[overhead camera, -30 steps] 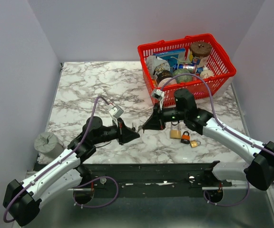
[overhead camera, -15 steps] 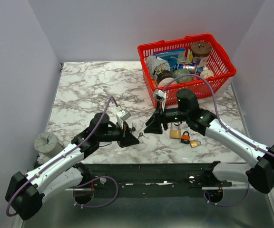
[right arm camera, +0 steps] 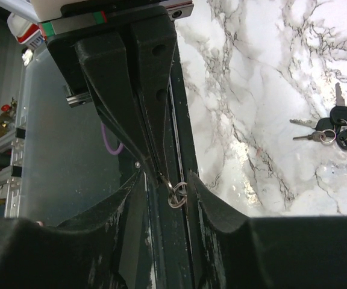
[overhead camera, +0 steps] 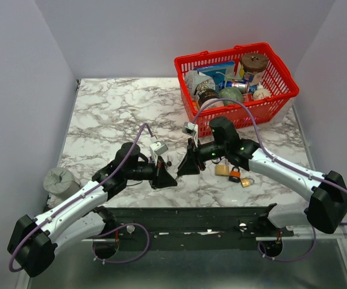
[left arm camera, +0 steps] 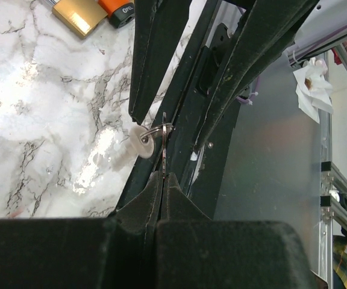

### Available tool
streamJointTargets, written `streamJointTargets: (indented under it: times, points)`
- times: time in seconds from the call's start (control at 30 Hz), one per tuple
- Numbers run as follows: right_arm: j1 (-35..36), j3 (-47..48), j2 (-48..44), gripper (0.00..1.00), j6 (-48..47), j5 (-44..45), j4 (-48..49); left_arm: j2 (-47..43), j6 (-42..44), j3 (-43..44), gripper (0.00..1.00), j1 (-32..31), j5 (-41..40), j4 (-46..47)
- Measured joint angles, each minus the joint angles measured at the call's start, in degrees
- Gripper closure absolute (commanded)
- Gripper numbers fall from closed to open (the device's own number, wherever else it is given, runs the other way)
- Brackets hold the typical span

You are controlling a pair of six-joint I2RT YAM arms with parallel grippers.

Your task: Unlock with the key

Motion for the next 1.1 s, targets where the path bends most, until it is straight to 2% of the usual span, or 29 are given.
streamJointTargets:
  times: [0.27, 0.57, 0.7, 0.77, 0.87, 0.9, 0.93, 1.0, 1.1]
  points:
    - [0.0, 0.0, 0.8, 0.68, -0.1, -0.8, 0.0, 0.0, 0.0, 0.0, 1.0, 0.0, 0.2, 0.0]
    - [0.0, 0.0, 1.2, 0.87, -0.4, -2.0, 0.0, 0.0, 0.2, 0.0, 1.0, 0.0, 0.2, 0.0]
    - [0.0, 0.0, 1.3, 0.99, -0.5, -2.8, 0.1, 0.0, 0.2, 0.0, 1.0, 0.0, 0.2, -0.3]
    - [0.0, 0.0, 1.3, 0.99, -0.6, -3.2, 0.2, -0.2, 0.3, 0.0, 1.0, 0.0, 0.2, -0.5]
    - [0.0, 0.0, 1.3, 0.99, 0.0, -3.3, 0.7, -0.6, 0.7, 0.0, 0.59, 0.0, -0.2, -0.8]
    - [0.0, -0.1, 1.3, 0.99, 0.5, -3.2, 1.0, -0.8, 0.6, 0.0, 0.33, 0.0, -0.7, -0.9]
    - [0.0, -0.2, 1.3, 0.99, 1.3, -2.9, 1.4, -1.1, 0.8, 0.0, 0.23, 0.0, -1.1, -1.0]
    - [0.0, -1.0, 0.9, 0.99, 3.7, -1.1, 3.6, -2.0, 1.1, 0.1, 0.12, 0.1, -2.4, -1.4]
    - [0.0, -3.5, -1.1, 0.99, 7.9, 2.3, 8.0, -4.3, 1.3, 0.2, 0.1, 0.3, -5.6, -2.0]
